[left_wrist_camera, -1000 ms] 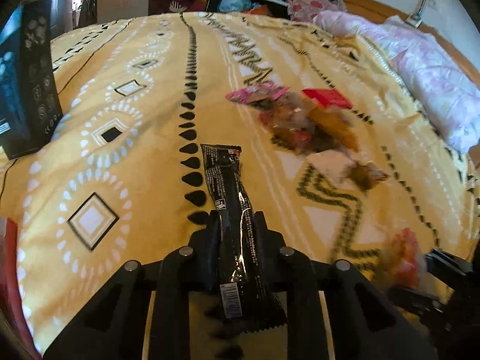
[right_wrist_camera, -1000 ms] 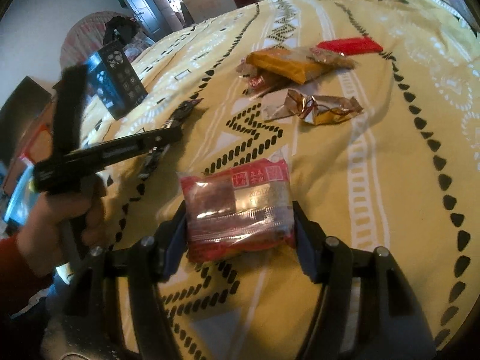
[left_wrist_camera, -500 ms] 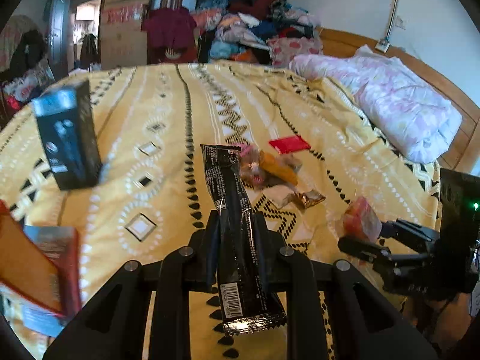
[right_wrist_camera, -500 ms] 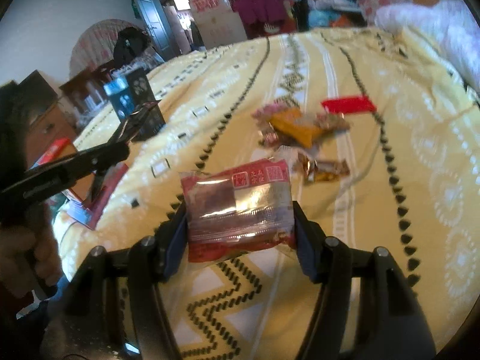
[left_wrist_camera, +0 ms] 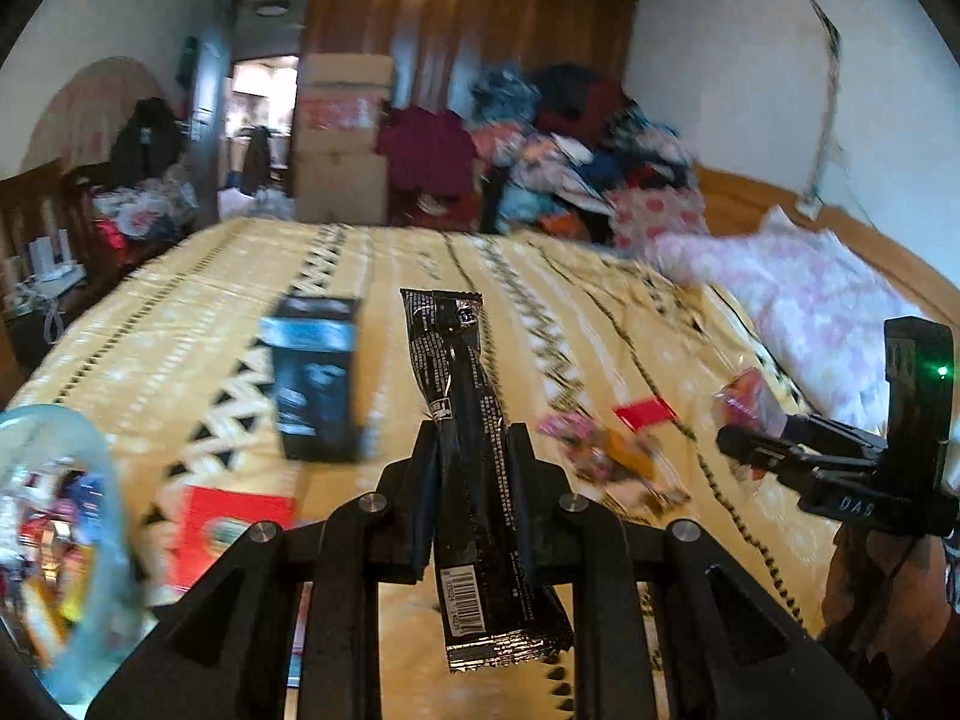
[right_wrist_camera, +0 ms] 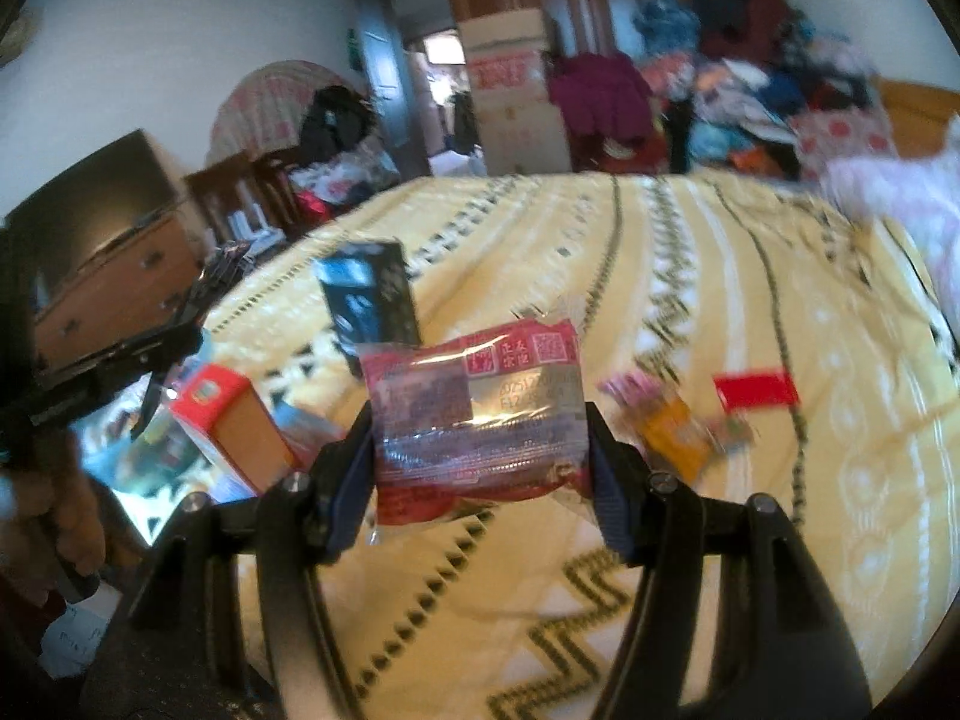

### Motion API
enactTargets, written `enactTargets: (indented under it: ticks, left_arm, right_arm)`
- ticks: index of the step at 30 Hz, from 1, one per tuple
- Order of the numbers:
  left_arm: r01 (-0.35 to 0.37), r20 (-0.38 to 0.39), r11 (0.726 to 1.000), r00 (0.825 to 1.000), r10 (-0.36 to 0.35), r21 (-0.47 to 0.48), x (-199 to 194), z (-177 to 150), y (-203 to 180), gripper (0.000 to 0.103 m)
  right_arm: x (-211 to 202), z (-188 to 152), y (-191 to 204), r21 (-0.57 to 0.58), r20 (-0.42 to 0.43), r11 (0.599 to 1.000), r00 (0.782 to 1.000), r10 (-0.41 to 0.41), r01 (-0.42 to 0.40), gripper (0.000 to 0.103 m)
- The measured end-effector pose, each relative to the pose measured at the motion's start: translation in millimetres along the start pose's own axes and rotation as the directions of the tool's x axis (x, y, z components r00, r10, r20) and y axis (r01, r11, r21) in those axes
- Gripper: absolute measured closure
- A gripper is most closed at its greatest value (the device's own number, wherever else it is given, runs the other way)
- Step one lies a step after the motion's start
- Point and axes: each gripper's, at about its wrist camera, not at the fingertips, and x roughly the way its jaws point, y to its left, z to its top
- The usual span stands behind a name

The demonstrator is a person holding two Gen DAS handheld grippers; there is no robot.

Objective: Organize snacks
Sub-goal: 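Carry both snacks to the glass bowl and open both grippers over it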

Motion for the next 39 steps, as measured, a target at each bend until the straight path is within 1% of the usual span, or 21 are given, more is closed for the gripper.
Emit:
enactTargets:
  ticks: [3, 6, 9, 12, 14, 19, 21, 22, 23, 27, 29, 34, 39]
  left_arm:
    - [-0.042, 0.030, 0.999, 0.999, 0.043, -0.030, -19, 11, 29, 0.082]
    - [-0.093, 0.050, 0.993, 0.994, 0.097, -0.076, -42, 21, 68, 0.082]
    - [-0.142, 0.071, 0.983, 0.986, 0.151, -0.120, -64, 26, 105, 0.082]
    - [-0.186, 0.085, 0.970, 0.976, 0.201, -0.154, -85, 29, 140, 0.082]
    - [-0.219, 0.091, 0.959, 0.967, 0.237, -0.179, -98, 30, 165, 0.082]
    - [-0.295, 0.093, 0.927, 0.942, 0.324, -0.233, -131, 29, 230, 0.082]
    - [-0.323, 0.088, 0.910, 0.931, 0.355, -0.260, -144, 25, 253, 0.082]
    - [-0.329, 0.086, 0.905, 0.928, 0.363, -0.270, -150, 22, 263, 0.082]
    - [-0.340, 0.080, 0.896, 0.923, 0.376, -0.287, -155, 19, 275, 0.082]
    - [-0.367, 0.053, 0.871, 0.913, 0.404, -0.326, -164, 5, 308, 0.082]
    - [-0.374, 0.039, 0.860, 0.910, 0.412, -0.347, -166, -4, 319, 0.082]
    - [-0.388, -0.008, 0.835, 0.908, 0.418, -0.391, -163, -25, 344, 0.082]
    - [-0.397, -0.043, 0.820, 0.908, 0.417, -0.412, -159, -44, 355, 0.082]
  right_arm:
    - [6, 25, 26, -0.028, 0.018, 0.999, 0.999, 0.046, -0.045, 0.040]
    - [12, 46, 53, -0.062, 0.034, 0.994, 0.995, 0.091, -0.089, 0.040]
    - [21, 65, 88, -0.102, 0.038, 0.984, 0.988, 0.150, -0.145, 0.040]
    - [32, 81, 126, -0.146, 0.030, 0.967, 0.976, 0.214, -0.208, 0.040]
    - [41, 92, 154, -0.165, 0.016, 0.949, 0.962, 0.274, -0.267, 0.040]
    - [65, 110, 218, -0.207, -0.035, 0.902, 0.924, 0.381, -0.379, 0.040]
    - [76, 116, 246, -0.220, -0.062, 0.879, 0.905, 0.420, -0.423, 0.040]
    - [81, 117, 256, -0.221, -0.078, 0.868, 0.896, 0.438, -0.444, 0.040]
    - [89, 119, 271, -0.221, -0.102, 0.854, 0.882, 0.460, -0.471, 0.040]
    - [111, 115, 312, -0.224, -0.176, 0.822, 0.851, 0.494, -0.524, 0.040]
    - [120, 111, 331, -0.237, -0.214, 0.808, 0.840, 0.498, -0.540, 0.040]
    - [142, 103, 368, -0.244, -0.302, 0.776, 0.806, 0.509, -0.582, 0.040]
    - [153, 96, 392, -0.254, -0.349, 0.759, 0.788, 0.506, -0.600, 0.040]
